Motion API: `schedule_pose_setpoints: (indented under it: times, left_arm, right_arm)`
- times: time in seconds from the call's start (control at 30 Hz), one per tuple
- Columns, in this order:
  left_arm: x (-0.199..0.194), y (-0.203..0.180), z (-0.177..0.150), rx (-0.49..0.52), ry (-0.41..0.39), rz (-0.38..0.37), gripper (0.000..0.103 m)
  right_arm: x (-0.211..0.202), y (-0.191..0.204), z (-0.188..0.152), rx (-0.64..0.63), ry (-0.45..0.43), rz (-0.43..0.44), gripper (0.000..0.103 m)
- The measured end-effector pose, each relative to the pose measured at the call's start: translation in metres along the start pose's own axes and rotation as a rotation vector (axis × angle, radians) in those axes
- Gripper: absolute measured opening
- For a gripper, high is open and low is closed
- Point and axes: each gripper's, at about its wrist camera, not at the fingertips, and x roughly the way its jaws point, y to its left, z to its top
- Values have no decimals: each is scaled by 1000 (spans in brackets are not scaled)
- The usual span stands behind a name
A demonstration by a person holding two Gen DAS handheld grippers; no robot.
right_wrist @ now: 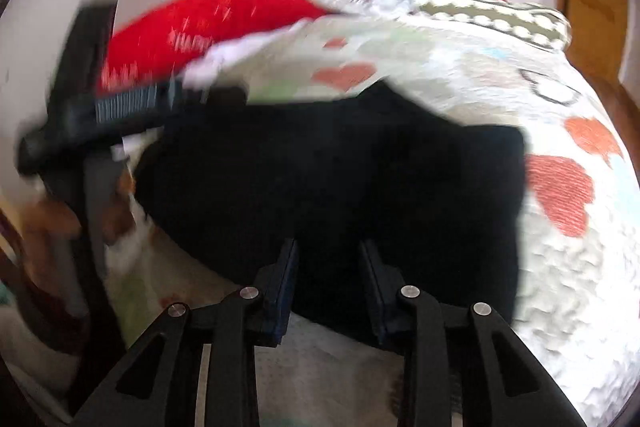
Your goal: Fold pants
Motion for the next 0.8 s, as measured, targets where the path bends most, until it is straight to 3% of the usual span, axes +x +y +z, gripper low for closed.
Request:
schedule_pose_setpoints:
  times: [0.13, 0.27, 0.37, 0.43, 0.67, 0.8]
  left_arm:
    - [6, -23, -8, 48, 34, -61, 88]
    - [23, -41, -16, 60, 91, -87, 88]
    - [38, -52, -21, 86, 118, -33, 88]
    - [51, -56, -25, 107, 136, 47, 88]
    - [47, -55, -30, 129, 128, 90, 88]
    - [29, -42, -28, 97, 108, 105, 88]
  right_arm:
    - [-8, -40, 16, 85, -47, -128, 38]
    - [12, -63, 25, 122, -47, -142, 38]
    - [40, -74, 28, 126, -9, -185, 32]
    - [54, -84, 27, 139, 21, -197, 31]
    - [26, -57, 33, 109, -36, -162, 37]
    - [39, -30, 45, 40, -19, -116, 37]
